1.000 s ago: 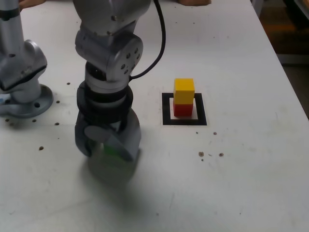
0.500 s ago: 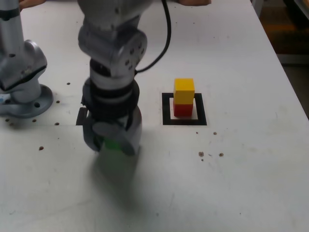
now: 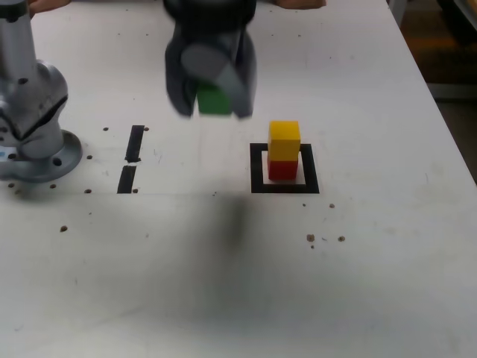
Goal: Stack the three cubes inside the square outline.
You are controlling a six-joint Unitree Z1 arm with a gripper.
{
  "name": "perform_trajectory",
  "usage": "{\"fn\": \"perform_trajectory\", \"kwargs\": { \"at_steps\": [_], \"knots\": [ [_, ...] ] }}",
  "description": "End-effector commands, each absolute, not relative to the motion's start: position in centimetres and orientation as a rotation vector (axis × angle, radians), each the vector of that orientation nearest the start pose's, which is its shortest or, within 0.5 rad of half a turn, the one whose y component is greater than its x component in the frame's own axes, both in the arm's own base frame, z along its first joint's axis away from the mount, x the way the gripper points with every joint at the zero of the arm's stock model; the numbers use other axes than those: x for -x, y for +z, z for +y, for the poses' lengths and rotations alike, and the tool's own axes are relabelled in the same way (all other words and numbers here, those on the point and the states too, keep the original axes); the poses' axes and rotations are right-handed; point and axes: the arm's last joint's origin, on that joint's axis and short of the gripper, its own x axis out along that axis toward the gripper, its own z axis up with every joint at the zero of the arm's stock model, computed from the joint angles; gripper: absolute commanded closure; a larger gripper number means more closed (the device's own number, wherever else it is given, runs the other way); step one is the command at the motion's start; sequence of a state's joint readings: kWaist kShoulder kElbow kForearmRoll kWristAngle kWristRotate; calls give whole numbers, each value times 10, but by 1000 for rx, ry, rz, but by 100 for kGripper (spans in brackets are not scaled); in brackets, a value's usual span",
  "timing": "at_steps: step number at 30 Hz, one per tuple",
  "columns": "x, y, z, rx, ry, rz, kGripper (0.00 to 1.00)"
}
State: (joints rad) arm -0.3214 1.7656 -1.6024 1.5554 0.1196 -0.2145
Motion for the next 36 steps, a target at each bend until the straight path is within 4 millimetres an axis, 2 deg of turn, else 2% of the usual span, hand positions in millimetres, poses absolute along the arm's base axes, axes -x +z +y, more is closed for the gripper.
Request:
{"fn": "perform_trajectory", "kwargs": {
  "at_steps": [1,5,22,36],
  "knots": [
    [-275,391,-76,-164,31,1568,85],
    [-292,376,-68,-145,77,1616,85],
    [-342,322,-74,-119,101,1729,85],
    [-361,300,-68,-98,100,1731,85]
  ]
}}
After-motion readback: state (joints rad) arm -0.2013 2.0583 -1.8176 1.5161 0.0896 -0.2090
